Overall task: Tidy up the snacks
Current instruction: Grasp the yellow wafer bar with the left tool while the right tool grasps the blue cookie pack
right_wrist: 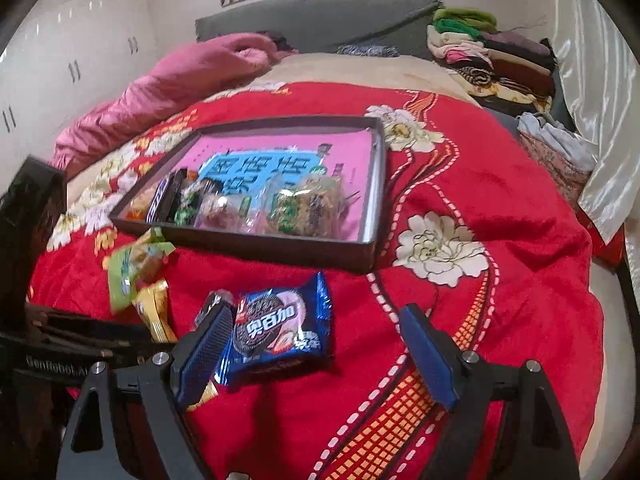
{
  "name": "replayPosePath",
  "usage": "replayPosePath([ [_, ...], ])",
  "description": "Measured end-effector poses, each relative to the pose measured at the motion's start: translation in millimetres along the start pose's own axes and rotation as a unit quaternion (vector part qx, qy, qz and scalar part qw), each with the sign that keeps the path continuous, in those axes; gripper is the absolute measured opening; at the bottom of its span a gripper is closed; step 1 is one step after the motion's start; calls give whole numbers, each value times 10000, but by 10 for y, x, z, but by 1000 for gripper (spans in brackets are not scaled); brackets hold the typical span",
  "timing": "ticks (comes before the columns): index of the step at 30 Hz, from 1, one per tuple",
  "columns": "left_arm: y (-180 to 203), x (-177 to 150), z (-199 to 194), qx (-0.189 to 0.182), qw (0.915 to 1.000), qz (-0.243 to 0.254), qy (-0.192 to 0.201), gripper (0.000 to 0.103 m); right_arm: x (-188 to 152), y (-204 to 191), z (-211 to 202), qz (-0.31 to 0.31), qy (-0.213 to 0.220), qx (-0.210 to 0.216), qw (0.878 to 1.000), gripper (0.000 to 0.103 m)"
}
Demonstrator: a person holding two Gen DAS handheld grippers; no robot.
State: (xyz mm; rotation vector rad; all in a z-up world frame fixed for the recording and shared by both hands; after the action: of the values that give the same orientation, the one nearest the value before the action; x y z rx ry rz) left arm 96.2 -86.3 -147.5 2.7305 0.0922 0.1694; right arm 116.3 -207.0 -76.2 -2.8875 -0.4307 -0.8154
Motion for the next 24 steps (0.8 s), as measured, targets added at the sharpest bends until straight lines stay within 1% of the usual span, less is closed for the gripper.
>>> replayPosePath([
  [3,-24,3,-3,-79,10000,-9,-27,49,-50,-106,128,-258,-254,-90,9993,86],
  [7,-65,0,-18,-197,9998,-32,-18,48,-109,-223,288,-620,-545,-232,9963,86],
  [12,-120,8,-16,-323,9993,-186,15,49,-128,-291,464,-1056,-689,-606,9902,86],
  [13,-125,16,-12,-345,9992,-218,24,49,-124,-300,482,-1102,-687,-627,9895,84],
  [14,-127,20,-7,-356,9991,-247,18,49,-113,-312,489,-1131,-655,-580,9897,77],
  [16,-136,34,1,-379,9989,-284,13,48,-93,-337,498,-1145,-619,-424,9906,65],
  [18,-131,50,8,-368,9990,-253,27,46,-93,-321,497,-1098,-616,-363,9914,63],
  [19,-126,49,9,-369,9991,-220,28,45,-91,-310,482,-1054,-591,-319,9922,59],
  [20,-109,54,11,-386,9991,-171,19,42,-85,-299,454,-1009,-551,-285,9930,58],
  [23,-18,36,-29,-485,9988,45,28,34,-35,-238,337,-778,-354,-118,9963,57],
  [24,8,27,-38,-467,9988,117,37,32,-12,-215,294,-685,-269,-46,9973,57],
])
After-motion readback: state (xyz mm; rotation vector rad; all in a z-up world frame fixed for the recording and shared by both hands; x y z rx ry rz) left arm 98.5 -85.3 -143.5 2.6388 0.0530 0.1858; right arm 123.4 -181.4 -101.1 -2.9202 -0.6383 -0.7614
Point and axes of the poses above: each gripper's, at about its wrist camera, not at the fingertips, and z roughly the way its jaws point, y to its right, x to its top, the point moved 8 cm from there along z, roughly the way its jaws point, and after that the axes turned 7 degrees about -y, right-handed, at the moved point
